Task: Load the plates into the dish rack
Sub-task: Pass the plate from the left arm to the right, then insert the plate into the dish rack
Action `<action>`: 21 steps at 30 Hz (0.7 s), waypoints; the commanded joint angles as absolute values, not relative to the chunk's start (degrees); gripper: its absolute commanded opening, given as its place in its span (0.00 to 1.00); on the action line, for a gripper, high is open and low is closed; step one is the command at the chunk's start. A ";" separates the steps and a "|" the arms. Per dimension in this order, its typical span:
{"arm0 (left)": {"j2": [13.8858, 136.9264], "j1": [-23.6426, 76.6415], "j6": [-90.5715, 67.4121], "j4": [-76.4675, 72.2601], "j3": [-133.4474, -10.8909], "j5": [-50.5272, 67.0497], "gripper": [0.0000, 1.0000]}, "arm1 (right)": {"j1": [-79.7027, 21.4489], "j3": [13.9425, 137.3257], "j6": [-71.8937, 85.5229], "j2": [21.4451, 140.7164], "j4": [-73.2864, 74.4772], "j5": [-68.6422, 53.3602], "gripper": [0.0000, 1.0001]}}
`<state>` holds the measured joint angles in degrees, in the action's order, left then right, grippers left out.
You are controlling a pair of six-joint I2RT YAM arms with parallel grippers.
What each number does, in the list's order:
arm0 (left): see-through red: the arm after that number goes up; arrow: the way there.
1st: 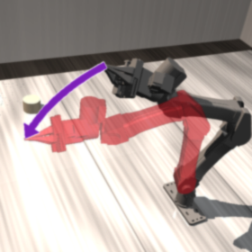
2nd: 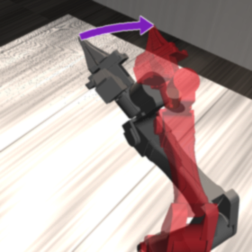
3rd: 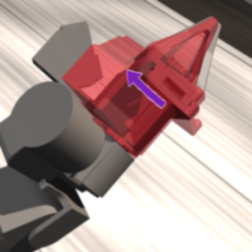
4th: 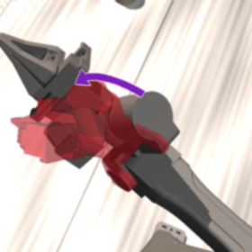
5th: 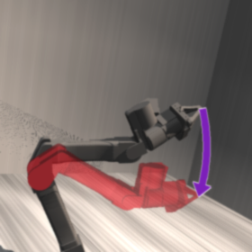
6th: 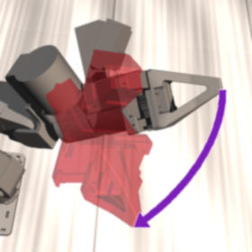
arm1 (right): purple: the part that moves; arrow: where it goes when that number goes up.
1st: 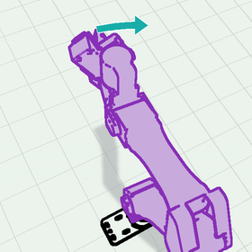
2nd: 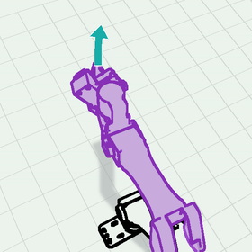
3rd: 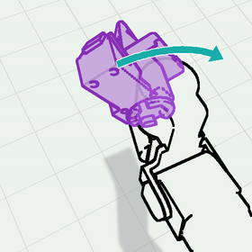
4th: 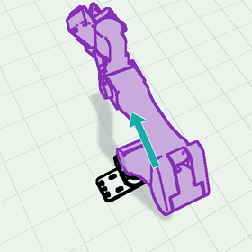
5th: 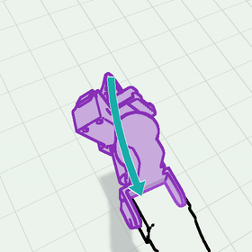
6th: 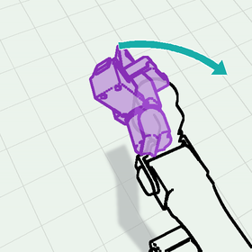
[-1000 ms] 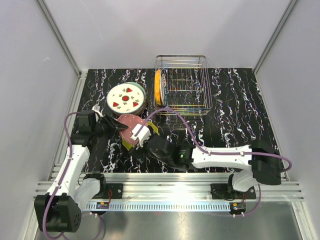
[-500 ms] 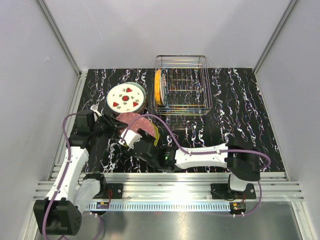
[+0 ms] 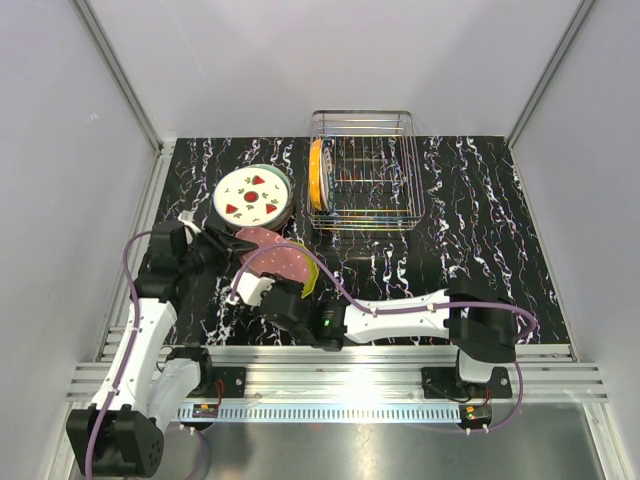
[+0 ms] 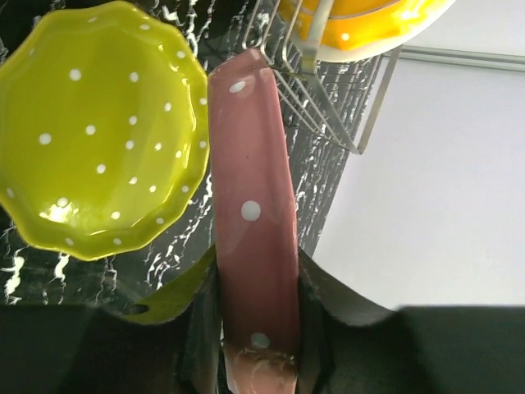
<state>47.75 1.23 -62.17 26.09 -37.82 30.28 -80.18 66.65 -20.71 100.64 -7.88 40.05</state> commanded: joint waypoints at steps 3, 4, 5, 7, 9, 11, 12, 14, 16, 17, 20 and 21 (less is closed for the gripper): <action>47.98 1.23 -61.28 17.84 -40.34 36.83 0.53 | -79.54 69.17 -20.92 98.79 -12.30 43.86 0.00; 48.25 1.23 -60.04 18.54 -40.86 36.30 0.57 | -79.63 69.17 -21.35 98.44 -12.30 43.86 0.00; 48.86 1.23 -58.72 20.98 -41.57 35.69 0.63 | -79.63 69.00 -21.36 98.09 -12.30 43.77 0.00; 49.30 1.23 -56.08 22.06 -43.06 34.54 0.71 | -79.63 67.95 -20.83 95.90 -12.57 42.72 0.00; 49.83 1.23 -54.76 22.76 -44.29 33.93 0.74 | -79.63 67.41 -20.74 94.32 -12.92 42.54 0.00; 50.01 1.23 -54.49 22.24 -44.82 33.75 0.77 | -79.63 66.80 -19.95 93.43 -12.66 42.19 0.00; 50.18 1.23 -53.71 22.24 -45.69 33.75 0.79 | -79.63 66.62 -19.60 92.64 -12.40 42.10 0.00; 51.06 1.23 -52.04 24.42 -47.54 32.00 0.81 | -79.54 65.92 -18.29 92.02 -11.61 42.19 0.00; 51.94 1.23 -48.18 26.36 -51.23 29.37 0.86 | -79.54 64.26 -16.45 90.18 -11.51 42.54 0.00; 52.64 1.23 -46.86 28.46 -52.55 28.31 0.88 | -79.45 63.64 -15.91 88.61 -11.60 42.54 0.00; 53.52 1.23 -41.58 32.06 -57.21 23.13 0.94 | -77.62 61.44 -12.14 84.83 -10.64 41.14 0.00; 53.53 1.23 -39.57 32.78 -59.13 20.16 0.95 | -76.91 60.91 -10.04 83.86 -10.03 40.61 0.00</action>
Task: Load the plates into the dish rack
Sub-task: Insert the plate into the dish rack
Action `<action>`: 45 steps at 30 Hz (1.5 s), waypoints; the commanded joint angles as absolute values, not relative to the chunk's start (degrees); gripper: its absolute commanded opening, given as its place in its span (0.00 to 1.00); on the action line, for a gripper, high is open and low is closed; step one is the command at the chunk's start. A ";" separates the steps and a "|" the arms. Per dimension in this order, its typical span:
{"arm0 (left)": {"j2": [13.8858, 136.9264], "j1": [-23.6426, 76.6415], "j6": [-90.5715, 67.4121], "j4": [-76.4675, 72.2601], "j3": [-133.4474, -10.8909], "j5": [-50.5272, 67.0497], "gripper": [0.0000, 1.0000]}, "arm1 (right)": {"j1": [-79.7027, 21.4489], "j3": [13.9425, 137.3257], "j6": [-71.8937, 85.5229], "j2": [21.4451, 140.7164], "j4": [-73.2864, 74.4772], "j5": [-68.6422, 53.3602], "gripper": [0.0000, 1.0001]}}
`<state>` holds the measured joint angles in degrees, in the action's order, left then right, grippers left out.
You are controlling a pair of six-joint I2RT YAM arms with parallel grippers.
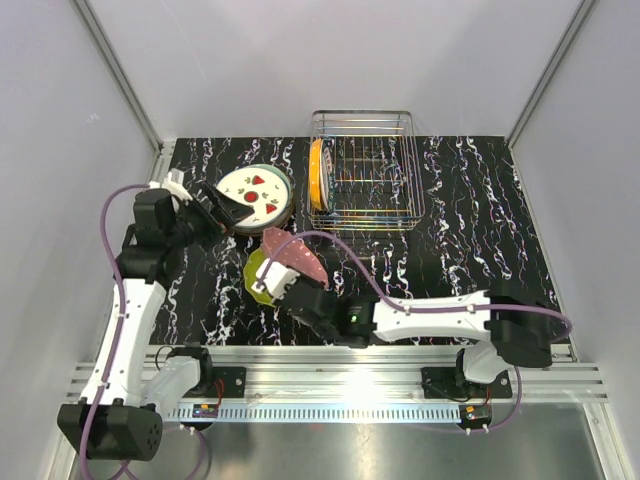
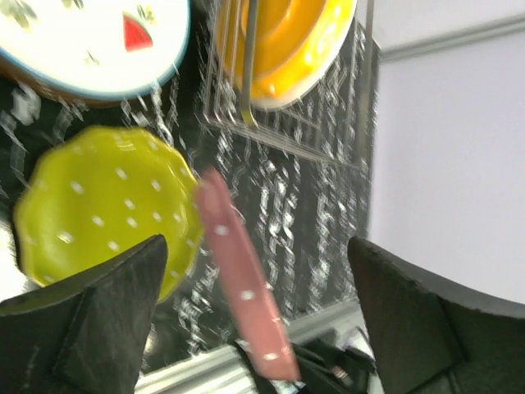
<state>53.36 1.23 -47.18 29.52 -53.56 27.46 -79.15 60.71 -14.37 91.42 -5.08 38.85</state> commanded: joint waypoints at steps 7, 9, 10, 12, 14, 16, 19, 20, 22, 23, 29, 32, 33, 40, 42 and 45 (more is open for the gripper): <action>52.39 1.23 -30.68 34.72 -62.75 10.73 0.99 | -65.14 56.78 -1.68 73.31 -5.81 32.80 0.00; 52.29 1.23 -28.92 33.84 -61.79 10.29 0.99 | -58.58 56.25 3.04 69.27 -3.88 26.59 0.00; 52.12 1.23 -28.39 33.40 -61.35 9.85 0.99 | -56.27 55.99 4.56 67.95 -3.61 24.02 0.00; 51.51 1.23 -27.16 32.44 -58.98 6.96 0.99 | -49.44 55.55 7.89 64.52 -3.25 18.23 0.00; 51.15 1.23 -26.63 30.60 -55.66 2.93 0.99 | -45.72 55.81 9.31 62.85 -2.82 15.92 0.00; 50.54 1.23 -25.67 28.58 -53.62 2.11 0.99 | -40.29 57.30 10.71 63.10 -2.20 12.14 0.00; 50.54 1.23 -24.79 26.99 -50.55 0.70 0.99 | -33.95 59.93 13.70 65.12 -1.67 7.66 0.00; 50.62 1.23 -24.52 26.90 -50.36 0.79 0.99 | -32.36 60.46 14.58 65.39 -1.76 6.43 0.00; 50.98 1.23 -24.17 27.33 -50.71 1.40 0.99 | -30.33 61.78 16.43 66.18 -3.51 3.00 0.00; 50.98 1.23 -23.91 27.60 -50.80 1.58 0.99 | -28.58 62.40 16.87 67.14 -3.86 2.12 0.00; 50.54 1.14 -23.56 27.86 -50.01 2.81 0.99 | -26.19 70.12 18.81 75.13 -6.94 -2.63 0.00; 50.19 1.14 -23.64 27.77 -49.48 3.34 0.99 | -26.19 74.70 19.25 79.96 -7.73 -4.04 0.00; 50.10 1.14 -23.56 27.95 -49.48 3.51 0.99 | -26.10 76.80 19.25 81.02 -7.82 -4.39 0.00; 49.83 1.14 -23.91 28.74 -49.31 2.02 0.99 | -26.10 83.84 19.42 90.61 -8.08 -5.01 0.00; 49.92 1.14 -23.82 28.65 -49.31 2.72 0.99 | -26.10 85.51 19.95 92.10 -8.26 -5.54 0.00; 50.19 1.06 -23.91 28.91 -49.31 2.90 0.99 | -26.19 87.18 20.47 94.56 -8.26 -5.71 0.00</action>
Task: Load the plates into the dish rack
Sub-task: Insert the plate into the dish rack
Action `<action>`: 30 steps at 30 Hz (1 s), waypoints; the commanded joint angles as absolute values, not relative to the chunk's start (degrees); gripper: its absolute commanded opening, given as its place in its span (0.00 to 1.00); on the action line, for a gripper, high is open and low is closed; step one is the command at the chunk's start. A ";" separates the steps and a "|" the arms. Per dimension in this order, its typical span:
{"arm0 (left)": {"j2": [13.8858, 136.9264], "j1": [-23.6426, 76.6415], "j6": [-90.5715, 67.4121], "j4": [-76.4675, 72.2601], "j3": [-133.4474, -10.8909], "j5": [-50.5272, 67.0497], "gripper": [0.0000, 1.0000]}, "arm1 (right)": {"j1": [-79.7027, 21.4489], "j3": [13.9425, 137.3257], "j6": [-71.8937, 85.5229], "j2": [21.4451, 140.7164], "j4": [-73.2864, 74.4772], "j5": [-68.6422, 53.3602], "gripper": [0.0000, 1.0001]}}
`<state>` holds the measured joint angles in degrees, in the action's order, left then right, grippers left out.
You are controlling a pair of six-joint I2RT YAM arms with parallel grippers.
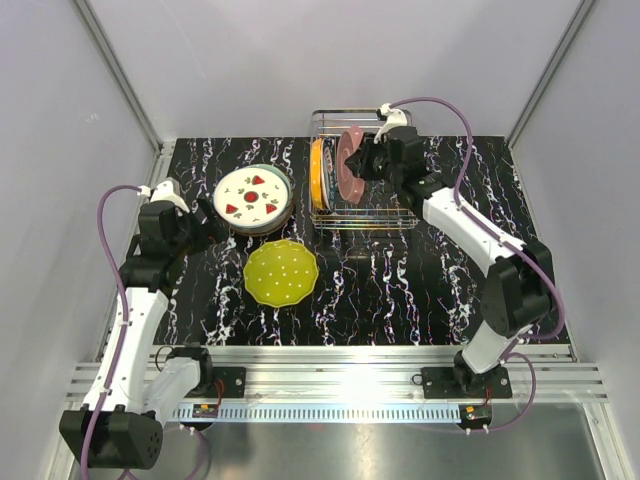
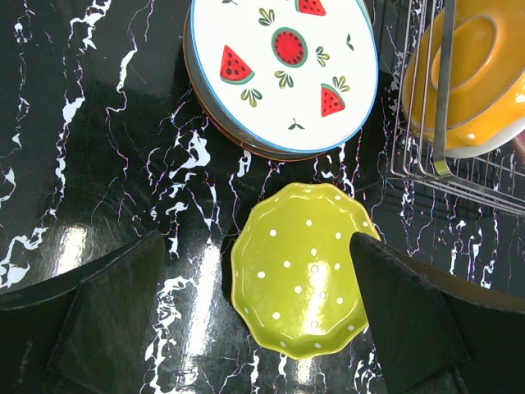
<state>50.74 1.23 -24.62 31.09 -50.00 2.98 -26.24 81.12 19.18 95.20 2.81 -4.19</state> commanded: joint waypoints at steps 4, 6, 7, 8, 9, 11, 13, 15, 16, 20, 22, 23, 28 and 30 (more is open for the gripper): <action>50.10 1.05 -23.91 29.00 -49.39 2.90 0.99 | -26.10 87.80 21.35 96.85 -9.31 -5.71 0.00; 49.83 1.05 -23.91 29.09 -49.40 2.81 0.99 | -26.19 88.07 21.80 97.99 -9.40 -5.54 0.00; 49.66 1.05 -23.91 28.92 -49.31 2.81 0.99 | -26.10 88.15 22.14 98.43 -9.67 -5.62 0.00; 49.57 1.05 -23.91 29.00 -49.31 2.81 0.99 | -26.19 88.24 22.41 98.70 -9.75 -5.80 0.00; 49.48 1.05 -23.91 29.00 -49.31 2.81 0.99 | -26.10 88.16 22.50 99.05 -10.10 -5.80 0.00; 49.48 1.05 -23.82 29.09 -49.31 2.81 0.99 | -26.10 88.07 22.76 99.23 -10.54 -5.89 0.00; 49.48 1.05 -23.82 29.00 -49.31 2.90 0.99 | -26.10 88.85 22.42 99.23 -10.55 -5.80 0.00; 49.48 1.05 -23.82 29.09 -49.31 2.90 0.99 | -26.10 89.91 22.24 99.23 -9.93 -5.89 0.00; 49.48 1.05 -23.82 29.00 -49.31 2.99 0.99 | -26.10 90.78 22.15 99.23 -9.32 -5.98 0.00; 49.31 1.05 -23.82 29.09 -49.22 3.08 0.99 | -26.10 91.41 23.37 99.49 -9.40 -7.03 0.00; 49.22 1.06 -23.82 29.09 -49.22 3.08 0.99 | -26.10 90.97 24.34 100.28 -9.67 -7.56 0.00; 49.31 1.05 -23.73 29.09 -49.13 3.16 0.99 | -26.10 90.71 24.78 100.54 -9.75 -7.73 0.00; 49.31 1.05 -23.73 29.00 -49.13 3.16 0.99 | -26.19 87.72 25.40 101.34 -10.46 -6.86 0.00; 49.31 1.05 -23.73 29.00 -49.04 3.16 0.99 | -26.19 87.28 25.40 101.69 -10.11 -5.98 0.00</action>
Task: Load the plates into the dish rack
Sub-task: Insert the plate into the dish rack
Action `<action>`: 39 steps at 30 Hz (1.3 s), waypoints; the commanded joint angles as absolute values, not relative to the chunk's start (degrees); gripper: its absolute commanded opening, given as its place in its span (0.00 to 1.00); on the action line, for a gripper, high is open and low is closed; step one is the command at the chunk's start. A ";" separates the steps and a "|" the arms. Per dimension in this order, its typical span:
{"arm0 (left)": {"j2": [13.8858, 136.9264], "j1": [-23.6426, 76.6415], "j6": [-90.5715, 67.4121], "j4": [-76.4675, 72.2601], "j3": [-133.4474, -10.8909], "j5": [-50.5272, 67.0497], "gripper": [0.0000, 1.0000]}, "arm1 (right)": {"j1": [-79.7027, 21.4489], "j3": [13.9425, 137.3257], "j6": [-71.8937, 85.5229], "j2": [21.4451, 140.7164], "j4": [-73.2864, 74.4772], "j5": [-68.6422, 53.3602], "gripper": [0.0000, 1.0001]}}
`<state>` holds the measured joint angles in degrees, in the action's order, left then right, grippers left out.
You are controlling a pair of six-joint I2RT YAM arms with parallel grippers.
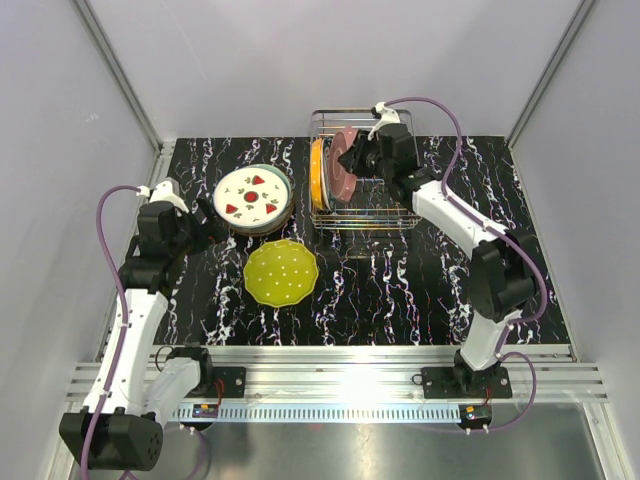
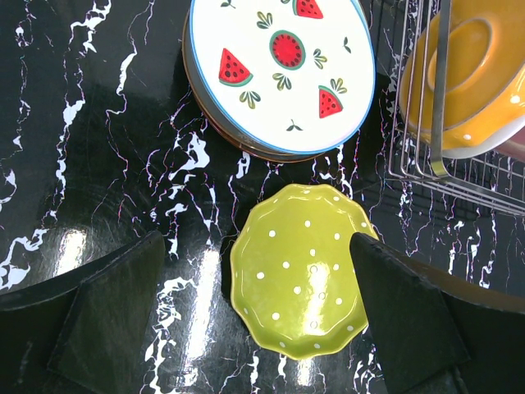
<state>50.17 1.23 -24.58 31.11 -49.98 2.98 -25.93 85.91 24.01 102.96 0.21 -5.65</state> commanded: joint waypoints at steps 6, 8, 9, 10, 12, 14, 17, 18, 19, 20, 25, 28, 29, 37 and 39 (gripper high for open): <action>49.48 1.05 -23.73 28.83 -48.96 3.87 0.99 | -26.28 88.06 24.44 102.83 -7.39 -4.31 0.00; 49.66 1.05 -23.73 28.83 -48.96 4.13 0.99 | -26.19 88.77 24.35 103.27 -6.51 -3.69 0.00; 49.66 1.05 -23.82 28.92 -49.04 4.22 0.99 | -26.19 88.86 24.26 103.45 -6.16 -3.60 0.00; 49.75 1.05 -23.73 28.92 -49.13 4.22 0.99 | -26.28 89.03 24.26 103.53 -5.89 -2.99 0.01; 49.83 1.05 -23.73 28.74 -49.04 4.31 0.99 | -26.72 89.56 23.91 104.32 -4.75 -2.90 0.03; 49.83 1.05 -23.73 28.48 -48.87 5.10 0.99 | -26.89 91.14 23.91 105.81 -3.43 -2.63 0.09; 50.27 1.14 -23.82 28.56 -48.87 5.80 0.99 | -27.25 93.60 23.82 108.27 -1.32 -3.08 0.19; 50.36 1.06 -23.82 28.56 -48.95 5.89 0.99 | -27.33 94.39 23.82 108.72 -0.71 -3.16 0.20; 50.27 1.14 -23.82 28.48 -48.96 5.98 0.99 | -27.51 94.74 23.82 109.16 -0.62 -3.25 0.22; 50.27 1.06 -23.73 28.48 -48.87 6.06 0.99 | -27.60 95.09 23.82 109.86 -0.35 -3.34 0.26; 50.80 1.05 -23.73 28.48 -48.69 6.59 0.99 | -27.86 97.29 23.56 111.27 2.02 -4.13 0.46; 51.33 1.05 -23.47 28.39 -48.69 7.65 0.99 | -28.12 98.00 23.38 111.36 2.81 -4.48 0.54; 51.50 1.05 -23.55 28.48 -48.87 7.99 0.99 | -28.21 98.09 23.38 111.27 2.73 -4.66 0.56; 51.59 1.05 -23.38 28.83 -48.96 7.38 0.99 | -28.30 97.91 23.03 109.34 3.95 -4.75 0.58; 51.59 1.05 -23.38 28.92 -49.04 7.29 0.99 | -28.30 97.30 22.42 107.85 4.48 -4.31 0.58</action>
<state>51.81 1.23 -24.18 31.09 -49.10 6.33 -27.86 96.23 23.57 112.07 4.58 -4.12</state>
